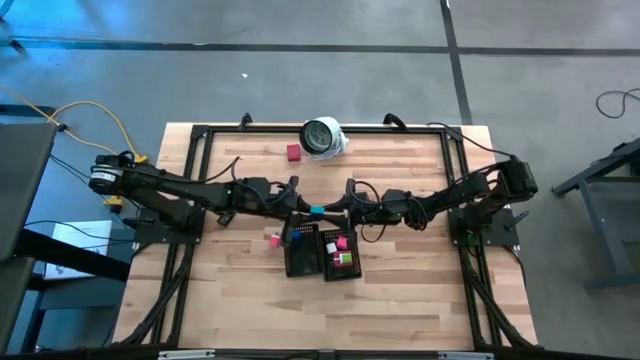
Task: Pick & Place Office items
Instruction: Put the light blue digital clock into the left black bin
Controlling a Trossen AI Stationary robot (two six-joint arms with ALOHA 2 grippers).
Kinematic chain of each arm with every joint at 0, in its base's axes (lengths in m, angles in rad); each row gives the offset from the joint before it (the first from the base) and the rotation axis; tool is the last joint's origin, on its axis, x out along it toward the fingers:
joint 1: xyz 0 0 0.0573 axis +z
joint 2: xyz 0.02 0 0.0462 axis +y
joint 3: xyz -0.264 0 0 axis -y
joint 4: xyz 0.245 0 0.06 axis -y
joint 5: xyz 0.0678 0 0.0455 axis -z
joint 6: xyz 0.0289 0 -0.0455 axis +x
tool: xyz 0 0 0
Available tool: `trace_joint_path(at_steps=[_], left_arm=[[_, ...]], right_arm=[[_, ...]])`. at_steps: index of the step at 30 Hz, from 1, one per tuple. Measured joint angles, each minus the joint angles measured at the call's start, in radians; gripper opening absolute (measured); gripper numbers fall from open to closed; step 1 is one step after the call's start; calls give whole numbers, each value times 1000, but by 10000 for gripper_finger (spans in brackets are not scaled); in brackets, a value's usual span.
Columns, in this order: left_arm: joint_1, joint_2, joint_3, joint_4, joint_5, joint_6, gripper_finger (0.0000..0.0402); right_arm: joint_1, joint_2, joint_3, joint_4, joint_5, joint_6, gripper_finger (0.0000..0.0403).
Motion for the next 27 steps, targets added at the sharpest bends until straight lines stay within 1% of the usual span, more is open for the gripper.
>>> trace_joint_path(at_steps=[2, 11, 13, 17, 19, 22, 24, 27], left_arm=[[0, 0, 0, 2, 1, -1, 42], [0, -1, 0, 3, 5, -6, 43], [0, -1, 0, 4, 6, -6, 56], [-1, -1, 0, 10, 13, 1, 97], [-1, -1, 0, 5, 14, 1, 111], [0, -4, 0, -21, 12, 1, 117], [0, -18, 0, -68, 8, 11, 119], [-1, -65, 0, -164, -26, 12, 120]], right_arm=[[0, -1, 0, 0, 0, -6, 36], [-1, -1, 0, 0, -14, -15, 34], [-1, -1, 0, 0, -14, -19, 34], [-1, -1, 0, -2, -18, -20, 34], [-1, -1, 0, -1, -17, -27, 34], [-1, -1, 0, -1, -12, -43, 34], [-1, -2, 0, -2, -11, -49, 34], [-3, -28, 0, -44, -12, -49, 34]])
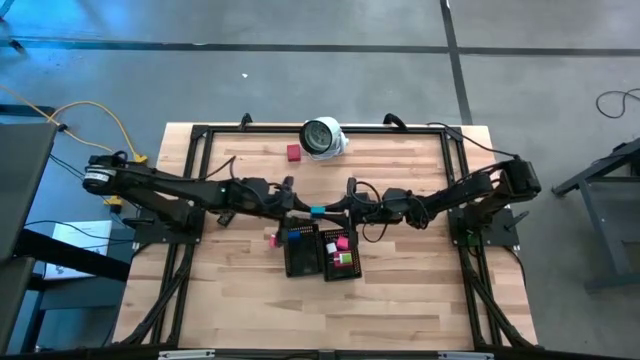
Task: Pick & Place Office items
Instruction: Put the light blue digital clock into the left black bin
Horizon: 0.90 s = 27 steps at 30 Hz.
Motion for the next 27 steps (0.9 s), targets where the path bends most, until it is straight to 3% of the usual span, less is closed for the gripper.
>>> trace_joint_path(at_steps=[6, 13, 19, 27], left_arm=[[-18, -163, 2, -179, -175, 9, 121], [-11, -186, 119, -454, -191, -44, 122], [39, -59, 268, -693, -117, -137, 122], [73, 75, 383, -782, 15, -168, 122]], right_arm=[[0, -29, 0, -124, -4, 26, 34], [-5, -26, 0, -225, -35, 78, 34], [-5, -26, 33, -327, -69, 83, 34], [-5, -26, 57, -416, -82, 83, 34]])
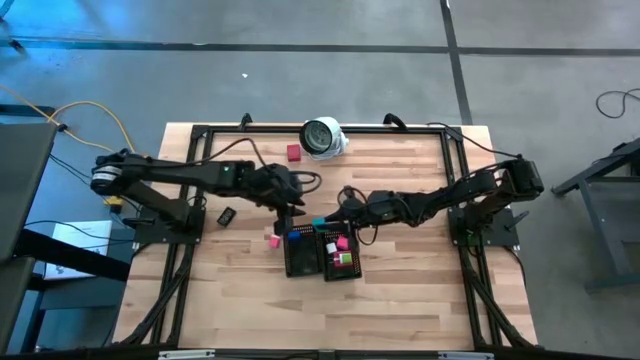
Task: Pick & Place Office items
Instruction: Put the light blue digital clock into the left black bin
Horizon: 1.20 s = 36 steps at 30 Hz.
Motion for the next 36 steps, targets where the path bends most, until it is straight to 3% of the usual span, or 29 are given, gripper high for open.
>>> trace_joint_path(at_steps=[10, 36], left_arm=[[1, 78, 77, -16, 87, -9, 122], [-49, 153, 124, 2, 92, 12, 122]], right_arm=[[0, 0, 0, -32, -7, 7, 34], [0, 1, 0, -26, -7, -7, 34]])
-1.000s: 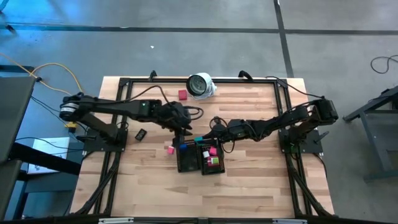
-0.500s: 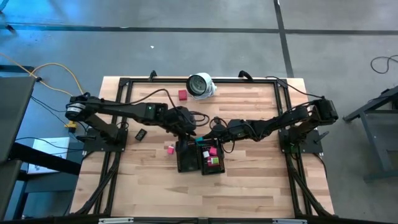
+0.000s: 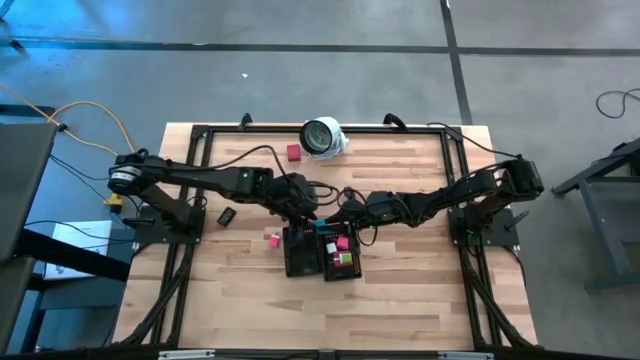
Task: Pick & Place Office items
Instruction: Put the light blue digital clock into the left black bin
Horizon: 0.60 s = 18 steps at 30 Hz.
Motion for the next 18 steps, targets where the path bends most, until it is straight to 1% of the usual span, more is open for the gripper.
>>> trace_joint_path(at_steps=[8, 18], left_arm=[[0, 6, 0, 12, 2, 2, 122], [0, 37, 0, 35, 1, 11, 122]], right_arm=[[-8, 0, 0, 1, -22, 0, 34], [-9, 0, 0, 7, -22, 0, 34]])
